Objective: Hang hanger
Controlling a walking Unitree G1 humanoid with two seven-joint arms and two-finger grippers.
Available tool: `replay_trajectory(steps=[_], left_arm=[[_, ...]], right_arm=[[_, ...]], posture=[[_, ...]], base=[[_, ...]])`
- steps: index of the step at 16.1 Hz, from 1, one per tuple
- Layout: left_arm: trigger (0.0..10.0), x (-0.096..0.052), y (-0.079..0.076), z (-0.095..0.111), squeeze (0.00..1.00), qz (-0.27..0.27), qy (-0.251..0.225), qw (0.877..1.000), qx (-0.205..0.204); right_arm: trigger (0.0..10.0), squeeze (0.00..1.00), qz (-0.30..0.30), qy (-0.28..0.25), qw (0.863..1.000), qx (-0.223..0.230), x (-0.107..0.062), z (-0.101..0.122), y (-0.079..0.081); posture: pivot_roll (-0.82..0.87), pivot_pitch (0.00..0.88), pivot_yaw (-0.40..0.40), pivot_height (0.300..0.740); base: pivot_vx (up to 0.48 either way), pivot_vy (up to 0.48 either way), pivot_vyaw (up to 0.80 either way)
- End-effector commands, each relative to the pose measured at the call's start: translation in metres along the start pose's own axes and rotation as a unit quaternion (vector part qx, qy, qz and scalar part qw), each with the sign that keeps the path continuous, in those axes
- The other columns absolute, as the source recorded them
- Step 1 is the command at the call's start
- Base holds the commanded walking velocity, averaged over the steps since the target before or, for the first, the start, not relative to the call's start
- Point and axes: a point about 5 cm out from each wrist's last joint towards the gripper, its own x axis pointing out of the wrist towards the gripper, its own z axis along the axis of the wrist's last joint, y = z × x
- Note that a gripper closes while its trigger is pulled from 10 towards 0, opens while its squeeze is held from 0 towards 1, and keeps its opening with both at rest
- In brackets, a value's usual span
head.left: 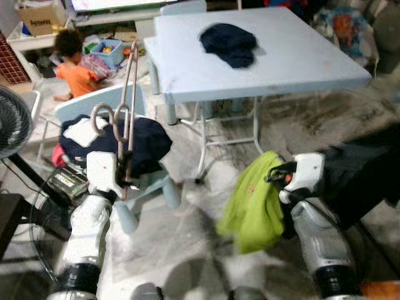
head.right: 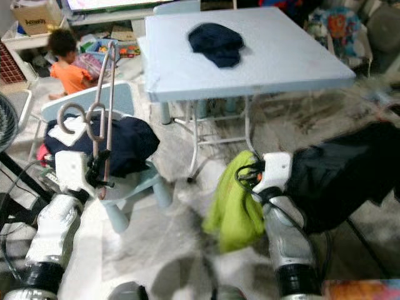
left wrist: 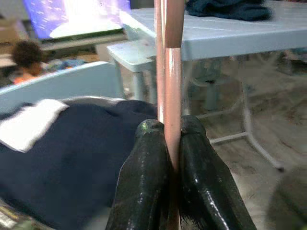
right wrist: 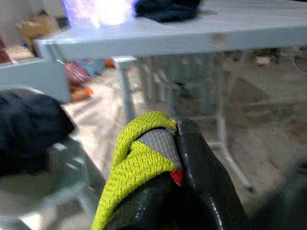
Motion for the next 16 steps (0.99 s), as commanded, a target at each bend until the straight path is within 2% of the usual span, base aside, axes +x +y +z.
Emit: replay_trajectory(steps=[1,2,3,5,6,9,12,16], left_arm=[[10.0,-0.001,0.003,0.001,0.00,0.003,-0.001,1.000,0.005],[10.0,0.000,0.003,0.001,0.00,0.008,-0.001,1.000,0.013],[10.0,0.001,0.005,0.001,0.00,0.024,-0.003,1.000,0.017],[10.0,0.001,0.007,0.001,0.00,0.035,-0.005,0.999,0.015],[10.0,0.000,0.006,0.001,0.00,0.031,-0.006,0.999,0.011],[10.0,-0.001,0.005,0.001,0.00,0.022,-0.008,1.000,0.001],[10.0,0.002,0.006,0.005,0.00,0.017,-0.016,1.000,-0.002],[10.0,0.002,0.008,0.007,0.00,0.014,-0.022,1.000,-0.006]], right_arm=[[10.0,0.00,-0.005,-0.008,1.000,0.001,0.003,0.006,0.000],[10.0,0.00,0.002,-0.003,1.000,-0.018,0.004,0.006,0.004],[10.0,0.00,0.012,-0.008,0.998,-0.056,0.004,0.007,0.008],[10.0,0.00,0.014,0.000,1.000,0.006,0.003,0.005,0.019],[10.0,0.00,0.035,-0.005,0.999,-0.008,0.003,0.006,0.021],[10.0,0.00,0.029,-0.008,0.999,-0.028,0.003,0.006,0.020],[10.0,0.00,0.044,-0.005,0.999,-0.022,0.002,0.007,0.023],[10.0,0.00,0.044,-0.032,0.998,-0.020,0.005,0.016,0.024]], posture=[[-0.04,0.000,0.026,0.740],[-0.04,0.000,0.027,0.740],[-0.04,0.000,0.024,0.740],[-0.04,0.000,0.025,0.740],[-0.04,0.000,0.025,0.740],[-0.04,0.000,0.026,0.740],[-0.04,0.000,0.028,0.740],[-0.04,0.000,0.025,0.740]], base=[[0.000,-0.401,0.00],[0.000,-0.307,0.00],[0.000,0.000,0.00],[0.000,0.000,0.00],[0.000,0.000,0.00],[0.000,0.000,0.00],[0.000,0.000,0.00],[0.302,0.000,0.00]])
